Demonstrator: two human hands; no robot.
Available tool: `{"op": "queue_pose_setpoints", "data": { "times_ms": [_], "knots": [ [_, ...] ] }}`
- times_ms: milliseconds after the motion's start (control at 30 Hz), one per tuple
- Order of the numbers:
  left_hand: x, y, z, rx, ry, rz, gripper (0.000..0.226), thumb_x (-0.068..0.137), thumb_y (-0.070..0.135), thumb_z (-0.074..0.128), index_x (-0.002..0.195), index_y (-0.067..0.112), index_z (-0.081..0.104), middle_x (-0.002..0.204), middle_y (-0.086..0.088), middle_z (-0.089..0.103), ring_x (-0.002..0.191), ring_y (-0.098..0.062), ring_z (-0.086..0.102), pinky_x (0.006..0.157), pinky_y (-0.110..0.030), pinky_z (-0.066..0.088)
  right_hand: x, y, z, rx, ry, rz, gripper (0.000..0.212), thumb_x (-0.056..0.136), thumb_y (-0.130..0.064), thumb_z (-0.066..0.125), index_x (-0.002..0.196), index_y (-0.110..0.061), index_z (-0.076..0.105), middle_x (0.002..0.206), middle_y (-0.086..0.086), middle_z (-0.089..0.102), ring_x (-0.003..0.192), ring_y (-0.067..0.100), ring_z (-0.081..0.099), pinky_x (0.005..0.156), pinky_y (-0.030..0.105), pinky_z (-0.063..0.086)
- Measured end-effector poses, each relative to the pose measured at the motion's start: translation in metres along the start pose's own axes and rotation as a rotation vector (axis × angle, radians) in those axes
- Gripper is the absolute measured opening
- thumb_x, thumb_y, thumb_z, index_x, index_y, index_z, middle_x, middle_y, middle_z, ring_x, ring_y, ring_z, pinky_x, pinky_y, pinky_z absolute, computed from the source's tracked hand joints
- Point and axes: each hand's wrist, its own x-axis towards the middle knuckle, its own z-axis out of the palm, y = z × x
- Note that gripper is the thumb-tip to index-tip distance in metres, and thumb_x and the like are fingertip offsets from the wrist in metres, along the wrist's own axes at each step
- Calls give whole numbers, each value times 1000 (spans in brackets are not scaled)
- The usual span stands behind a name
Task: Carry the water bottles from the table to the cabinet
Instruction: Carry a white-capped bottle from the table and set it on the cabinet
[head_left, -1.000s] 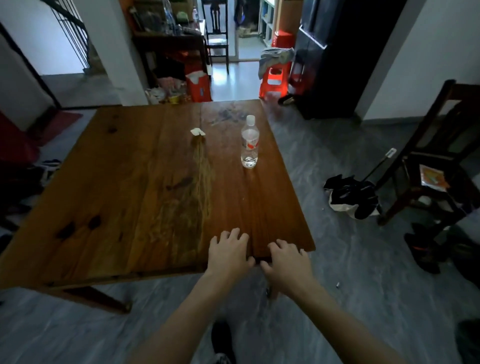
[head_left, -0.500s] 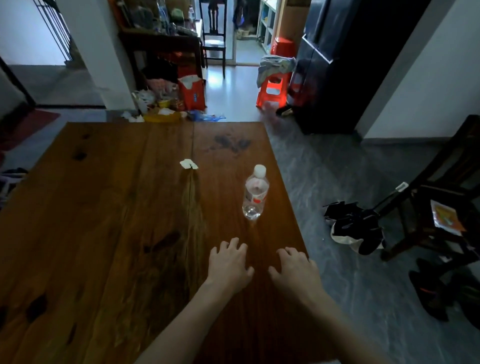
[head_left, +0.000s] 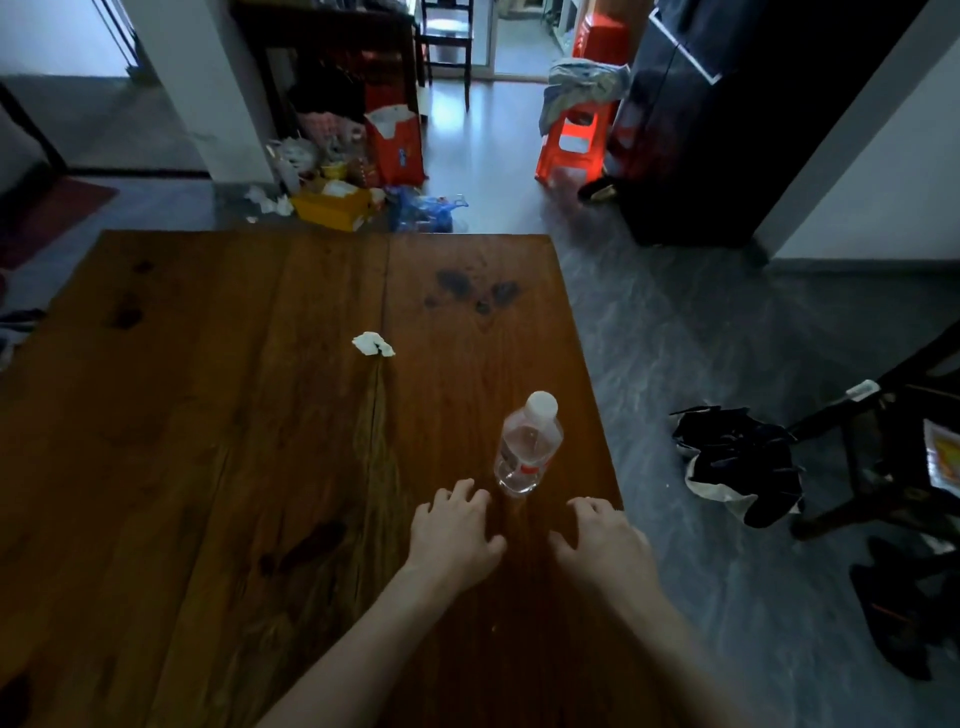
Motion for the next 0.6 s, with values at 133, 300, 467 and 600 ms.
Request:
{"op": "queue_pose_setpoints", "data": {
  "times_ms": [133,300,467,600],
  "knots": [
    [20,-1,2,-312,113,-32,92,85,55,72,158,26,23,163,4,30,146,-18,36,115,-41,40,21,4,4,-20,-43,-16,61,97,-55,45,149,-27,34,154,-4,39,139,15,40,116,43,34],
    [48,13,9,-800,262,57,100,69,45,87,151,35,30,146,13,44,136,-9,45,107,-39,50,36,12,13,-8,-92,-2,61,96,-55,46,149,-27,35,154,-3,39,138,16,41,115,44,34],
    [61,29,11,-836,411,159,74,76,25,88,126,52,42,123,19,61,116,2,61,91,-24,58,48,19,18,24,-116,-10,62,96,-55,46,150,-27,35,154,-3,38,139,16,39,116,45,33],
    [60,27,-2,-846,405,192,66,74,25,90,127,36,52,121,12,68,112,-5,67,88,-26,61,54,19,16,90,-94,-20,61,95,-55,47,149,-28,37,154,-3,40,138,15,40,115,43,35]
  ]
}}
